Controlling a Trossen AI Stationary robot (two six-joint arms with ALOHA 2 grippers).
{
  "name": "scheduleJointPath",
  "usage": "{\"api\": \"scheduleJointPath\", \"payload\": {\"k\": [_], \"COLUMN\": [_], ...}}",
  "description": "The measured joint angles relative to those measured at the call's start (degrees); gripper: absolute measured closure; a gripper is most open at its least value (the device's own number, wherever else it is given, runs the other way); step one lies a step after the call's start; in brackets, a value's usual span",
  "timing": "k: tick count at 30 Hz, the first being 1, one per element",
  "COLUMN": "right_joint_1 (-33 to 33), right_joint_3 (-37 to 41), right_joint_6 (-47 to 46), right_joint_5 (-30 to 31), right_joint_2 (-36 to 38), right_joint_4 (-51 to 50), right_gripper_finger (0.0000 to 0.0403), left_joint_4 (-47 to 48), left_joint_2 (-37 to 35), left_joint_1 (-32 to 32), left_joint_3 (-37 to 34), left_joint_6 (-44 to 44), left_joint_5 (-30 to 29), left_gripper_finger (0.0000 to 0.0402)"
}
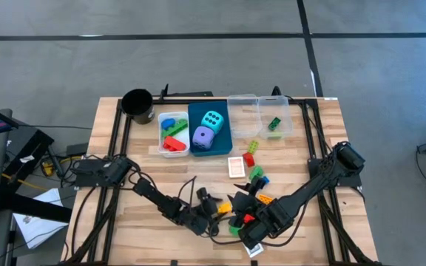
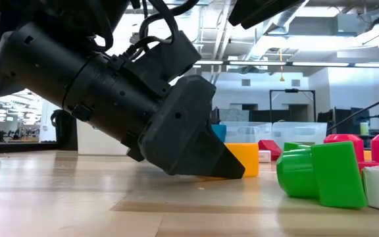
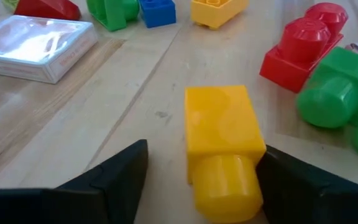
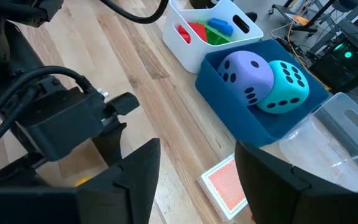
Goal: Pick & Place Toys
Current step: Put the large yellow game piece into the white bin
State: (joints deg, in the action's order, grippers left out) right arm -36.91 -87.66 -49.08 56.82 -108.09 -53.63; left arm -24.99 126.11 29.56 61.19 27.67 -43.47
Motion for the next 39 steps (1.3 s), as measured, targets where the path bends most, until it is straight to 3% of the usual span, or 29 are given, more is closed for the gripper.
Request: {"api": "scheduleJointPath", "payload": {"k": [8,13,17,20,27,33,39], "right_joint_1": [0.0,0.0,0.0,0.0,0.0,0.0,0.0], "right_joint_3": [0.0,0.0,0.0,0.0,0.0,0.0,0.0], "right_joint_6": [0.0,0.0,0.0,0.0,0.0,0.0,0.0], "right_joint_5": [0.0,0.0,0.0,0.0,0.0,0.0,0.0], "right_joint_2": [0.0,0.0,0.0,0.0,0.0,0.0,0.0], "right_joint_4": [0.0,0.1,0.1,0.2,0.5,0.7,1.0], "right_gripper_finger": [0.0201,0.0201,0.0201,0.0201,0.0201,0.0201,0.02], "left_joint_4": [0.0,0.7,9.2,21.8,47.8,50.8,50.6], "left_joint_2": [0.1,-0.9,-5.2,-11.3,-26.0,-40.0,-54.5], "left_joint_1": [0.0,-0.1,0.0,0.5,2.3,0.1,-6.5], "left_joint_3": [0.0,-0.1,-0.3,-0.3,-0.3,-7.2,-20.5], "left_joint_6": [-0.8,-3.5,-5.5,-2.4,7.4,7.4,10.5], "left_joint_5": [1.8,1.4,0.9,-2.8,-19.4,-27.2,-28.3], "left_gripper_finger": [0.0269,0.0276,0.0276,0.0276,0.0276,0.0276,0.0266]}}
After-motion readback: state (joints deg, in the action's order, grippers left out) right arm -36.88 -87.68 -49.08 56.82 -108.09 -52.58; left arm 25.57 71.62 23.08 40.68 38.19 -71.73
